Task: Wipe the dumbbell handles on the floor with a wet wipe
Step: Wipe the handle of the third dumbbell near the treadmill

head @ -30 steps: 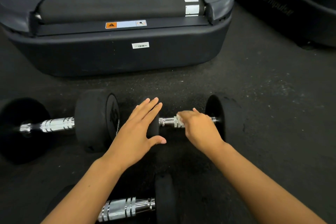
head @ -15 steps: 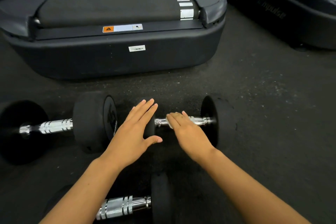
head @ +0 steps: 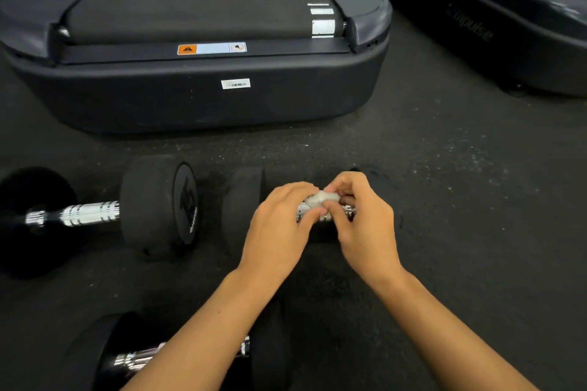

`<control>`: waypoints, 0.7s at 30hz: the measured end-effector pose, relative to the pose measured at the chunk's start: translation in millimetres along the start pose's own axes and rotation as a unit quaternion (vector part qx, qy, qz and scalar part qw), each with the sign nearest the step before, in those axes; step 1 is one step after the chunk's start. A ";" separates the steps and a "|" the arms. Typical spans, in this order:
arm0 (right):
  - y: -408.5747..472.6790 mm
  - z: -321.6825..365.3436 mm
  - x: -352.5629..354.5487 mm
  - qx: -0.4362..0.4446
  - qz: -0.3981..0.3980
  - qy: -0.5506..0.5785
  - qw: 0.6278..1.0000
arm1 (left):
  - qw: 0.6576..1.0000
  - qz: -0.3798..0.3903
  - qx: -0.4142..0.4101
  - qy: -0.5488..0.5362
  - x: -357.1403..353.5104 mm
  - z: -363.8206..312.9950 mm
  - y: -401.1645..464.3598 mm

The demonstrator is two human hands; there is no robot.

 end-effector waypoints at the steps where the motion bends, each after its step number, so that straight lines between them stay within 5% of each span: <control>1: 1.6 -6.1 3.4 -0.017 0.000 0.010 1.000 | 1.000 -0.011 0.002 0.001 -3.1 -0.2 3.1; 10: 5.2 -59.3 11.6 -0.023 0.025 -0.300 0.953 | 0.979 0.086 -0.024 0.185 -63.5 29.0 4.8; 21: 3.6 -56.0 11.7 -0.001 -0.026 -0.361 0.932 | 0.976 0.026 -0.108 0.185 -70.0 26.3 -4.8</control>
Point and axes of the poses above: each hand's wrist, its own y-axis towards the middle knuckle, its own x-axis out of the back of the hand, z = x × y, the point moved 10 cm from there along y, towards the middle knuckle, and after that the axes turned 2 degrees about z, right-handed, at the moved point
